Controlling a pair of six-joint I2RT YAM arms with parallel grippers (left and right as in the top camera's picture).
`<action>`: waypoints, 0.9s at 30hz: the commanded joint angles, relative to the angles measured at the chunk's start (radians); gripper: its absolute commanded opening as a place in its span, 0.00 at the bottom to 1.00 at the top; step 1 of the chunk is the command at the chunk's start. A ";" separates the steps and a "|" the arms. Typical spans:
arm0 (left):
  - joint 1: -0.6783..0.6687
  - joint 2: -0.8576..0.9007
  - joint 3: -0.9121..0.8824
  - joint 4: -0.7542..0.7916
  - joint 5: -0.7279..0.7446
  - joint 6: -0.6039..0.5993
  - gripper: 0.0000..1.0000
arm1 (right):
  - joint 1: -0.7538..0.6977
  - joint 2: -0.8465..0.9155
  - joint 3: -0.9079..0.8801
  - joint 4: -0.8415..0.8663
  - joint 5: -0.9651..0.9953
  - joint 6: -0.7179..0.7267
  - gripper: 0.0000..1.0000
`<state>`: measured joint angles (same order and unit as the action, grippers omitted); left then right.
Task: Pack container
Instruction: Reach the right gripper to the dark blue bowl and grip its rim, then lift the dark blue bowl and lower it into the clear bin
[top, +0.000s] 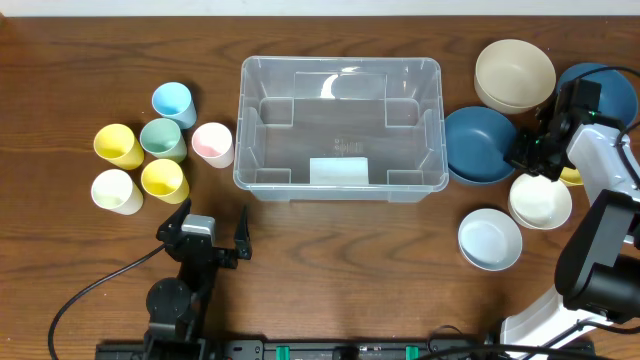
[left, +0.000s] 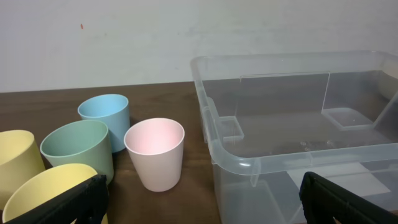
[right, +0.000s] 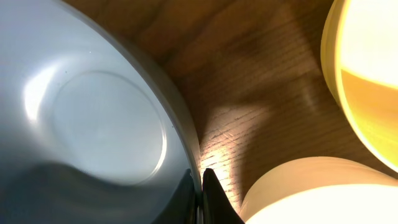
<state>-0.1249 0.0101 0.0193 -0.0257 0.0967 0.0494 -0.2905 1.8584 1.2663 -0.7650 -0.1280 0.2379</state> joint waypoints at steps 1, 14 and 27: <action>0.006 -0.006 -0.015 -0.037 0.008 0.002 0.98 | 0.003 0.011 -0.006 0.002 0.008 0.001 0.01; 0.006 -0.006 -0.015 -0.037 0.008 0.002 0.98 | 0.001 -0.020 0.055 -0.068 -0.003 -0.031 0.01; 0.006 -0.006 -0.015 -0.037 0.008 0.002 0.98 | 0.001 -0.023 0.253 -0.284 -0.003 -0.064 0.01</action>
<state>-0.1249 0.0101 0.0193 -0.0257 0.0967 0.0494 -0.2905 1.8580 1.4631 -1.0275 -0.1261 0.1982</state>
